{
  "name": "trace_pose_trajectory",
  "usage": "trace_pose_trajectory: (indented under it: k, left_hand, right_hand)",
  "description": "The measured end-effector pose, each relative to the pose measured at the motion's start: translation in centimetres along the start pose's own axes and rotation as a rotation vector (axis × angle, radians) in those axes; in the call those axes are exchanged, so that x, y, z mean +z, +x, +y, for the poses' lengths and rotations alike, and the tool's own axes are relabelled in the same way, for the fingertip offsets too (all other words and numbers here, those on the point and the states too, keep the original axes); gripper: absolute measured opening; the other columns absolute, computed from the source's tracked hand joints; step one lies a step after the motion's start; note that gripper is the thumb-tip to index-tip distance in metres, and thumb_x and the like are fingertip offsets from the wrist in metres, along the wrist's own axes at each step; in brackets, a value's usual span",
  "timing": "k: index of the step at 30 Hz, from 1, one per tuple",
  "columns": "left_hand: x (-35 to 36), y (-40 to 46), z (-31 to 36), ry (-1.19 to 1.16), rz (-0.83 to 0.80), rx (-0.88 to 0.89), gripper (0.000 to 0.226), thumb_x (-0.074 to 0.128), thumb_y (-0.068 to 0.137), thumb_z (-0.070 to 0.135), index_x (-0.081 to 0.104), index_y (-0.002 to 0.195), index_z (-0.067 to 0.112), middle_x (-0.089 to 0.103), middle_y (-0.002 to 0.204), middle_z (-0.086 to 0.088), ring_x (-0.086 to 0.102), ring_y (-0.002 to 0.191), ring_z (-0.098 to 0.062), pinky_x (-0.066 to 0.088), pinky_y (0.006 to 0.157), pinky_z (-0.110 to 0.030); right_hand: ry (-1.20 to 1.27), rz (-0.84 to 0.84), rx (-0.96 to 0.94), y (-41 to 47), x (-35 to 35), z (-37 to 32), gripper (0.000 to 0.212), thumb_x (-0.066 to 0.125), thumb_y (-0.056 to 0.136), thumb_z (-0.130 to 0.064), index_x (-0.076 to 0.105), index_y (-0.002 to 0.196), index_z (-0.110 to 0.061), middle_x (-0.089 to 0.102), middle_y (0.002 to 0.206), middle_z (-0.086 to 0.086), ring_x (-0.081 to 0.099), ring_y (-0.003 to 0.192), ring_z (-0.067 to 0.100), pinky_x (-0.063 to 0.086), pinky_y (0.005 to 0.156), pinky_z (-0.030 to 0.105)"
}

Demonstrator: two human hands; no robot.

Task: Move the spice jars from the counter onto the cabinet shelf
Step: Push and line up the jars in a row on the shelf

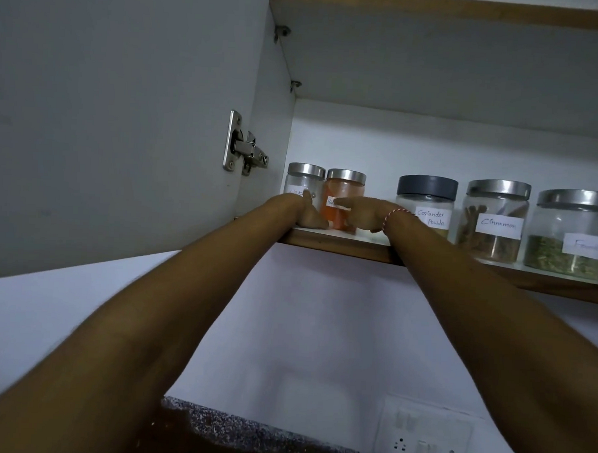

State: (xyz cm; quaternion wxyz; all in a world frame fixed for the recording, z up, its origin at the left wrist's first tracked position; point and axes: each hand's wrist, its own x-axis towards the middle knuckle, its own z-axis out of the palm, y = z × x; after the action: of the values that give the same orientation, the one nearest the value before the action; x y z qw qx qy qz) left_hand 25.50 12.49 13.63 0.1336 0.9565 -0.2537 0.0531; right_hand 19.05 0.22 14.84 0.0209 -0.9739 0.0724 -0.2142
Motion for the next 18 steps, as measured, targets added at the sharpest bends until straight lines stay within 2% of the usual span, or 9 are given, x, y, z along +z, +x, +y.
trace_pose_trajectory:
  k: [3,7,10,13,16,18]
  left_hand:
    - [0.4,-1.6,0.7,-0.013,0.037,0.043,0.088,0.038,0.091,0.056,-0.017,0.147,0.016,0.011,0.157,-0.016,0.019,0.142,-0.036,0.022,0.115,-0.047]
    - [0.6,-3.4,2.0,-0.138,0.015,0.267,0.064,0.035,0.097,0.044,0.007,0.149,0.019,0.019,0.155,-0.009,0.025,0.139,-0.029,0.021,0.113,-0.043]
    - [0.9,-4.2,4.2,-0.188,0.024,0.323,0.065,0.037,0.096,0.044,0.011,0.149,0.016,0.021,0.155,-0.010,0.026,0.140,-0.027,0.022,0.116,-0.042]
    - [1.6,-5.1,6.9,-0.222,0.126,0.332,0.084,0.045,0.091,0.050,-0.004,0.149,0.012,0.006,0.158,-0.011,0.016,0.144,-0.029,0.020,0.116,-0.043]
    - [2.4,-6.0,9.3,-0.194,0.172,0.452,0.088,0.045,0.092,0.049,-0.018,0.146,0.021,-0.013,0.157,-0.013,0.005,0.146,-0.032,0.014,0.118,-0.047]
    - [2.8,-6.3,10.3,-0.164,0.193,0.550,0.084,0.046,0.093,0.045,-0.018,0.145,0.029,-0.021,0.156,-0.011,0.002,0.146,-0.032,0.014,0.118,-0.047]
  right_hand:
    - [0.004,-0.004,0.038,-1.8,-0.7,0.1,0.043,0.041,0.095,-0.008,0.041,0.138,-0.008,0.041,0.144,0.013,0.039,0.131,0.030,0.032,0.106,0.033]
    - [0.074,0.073,-0.021,-5.2,-1.9,0.8,0.040,0.043,0.095,-0.008,0.047,0.135,-0.011,0.043,0.144,0.010,0.043,0.129,0.028,0.034,0.104,0.031]
    - [0.164,0.277,-0.097,-8.3,-2.6,1.7,0.035,0.047,0.092,-0.006,0.058,0.125,-0.012,0.057,0.131,0.012,0.055,0.116,0.027,0.041,0.093,0.027]
    - [0.184,0.567,-0.052,-11.2,-3.0,3.7,0.030,0.051,0.090,-0.011,0.064,0.117,-0.012,0.065,0.118,0.011,0.061,0.106,0.025,0.049,0.090,0.033]
    - [0.176,0.936,0.070,-13.9,-3.5,6.9,0.034,0.051,0.086,-0.002,0.062,0.118,-0.008,0.063,0.118,0.014,0.057,0.108,0.028,0.045,0.088,0.031]
    - [0.199,0.963,0.161,-15.2,-3.7,9.1,0.040,0.047,0.085,0.004,0.061,0.120,-0.010,0.061,0.120,0.016,0.057,0.108,0.031,0.045,0.089,0.032]
